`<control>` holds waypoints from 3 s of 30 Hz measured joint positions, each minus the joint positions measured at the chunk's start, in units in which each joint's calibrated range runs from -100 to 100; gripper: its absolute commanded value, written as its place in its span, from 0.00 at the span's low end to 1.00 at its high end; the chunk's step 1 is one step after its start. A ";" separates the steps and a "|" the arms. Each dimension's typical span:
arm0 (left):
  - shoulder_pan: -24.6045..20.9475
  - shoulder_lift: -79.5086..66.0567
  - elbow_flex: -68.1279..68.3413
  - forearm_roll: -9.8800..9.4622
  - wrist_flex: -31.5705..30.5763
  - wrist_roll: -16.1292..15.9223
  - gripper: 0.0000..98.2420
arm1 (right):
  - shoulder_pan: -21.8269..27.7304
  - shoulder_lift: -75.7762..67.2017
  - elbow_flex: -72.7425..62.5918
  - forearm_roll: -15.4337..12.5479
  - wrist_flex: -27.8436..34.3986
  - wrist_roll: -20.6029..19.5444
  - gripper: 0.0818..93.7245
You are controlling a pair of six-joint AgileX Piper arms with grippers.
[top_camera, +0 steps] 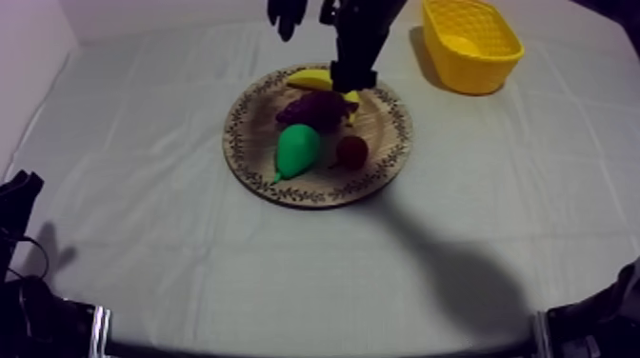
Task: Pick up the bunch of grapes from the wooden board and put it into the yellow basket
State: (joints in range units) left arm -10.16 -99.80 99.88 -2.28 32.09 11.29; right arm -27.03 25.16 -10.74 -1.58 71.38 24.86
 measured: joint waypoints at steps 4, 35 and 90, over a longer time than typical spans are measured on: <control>0.00 0.00 0.00 0.00 0.00 0.00 0.00 | -0.17 3.44 -1.16 0.11 -0.93 -0.20 0.80; 0.00 0.00 0.00 0.00 0.00 0.00 0.00 | -1.12 25.43 -16.56 3.52 -3.43 -3.51 0.77; 0.00 0.00 0.00 0.00 0.00 0.00 0.00 | 2.37 -1.18 3.88 2.53 -11.58 -7.88 0.36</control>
State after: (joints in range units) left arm -10.16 -99.80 99.88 -2.28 32.09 11.29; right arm -24.66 23.98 -6.86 0.94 59.80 16.99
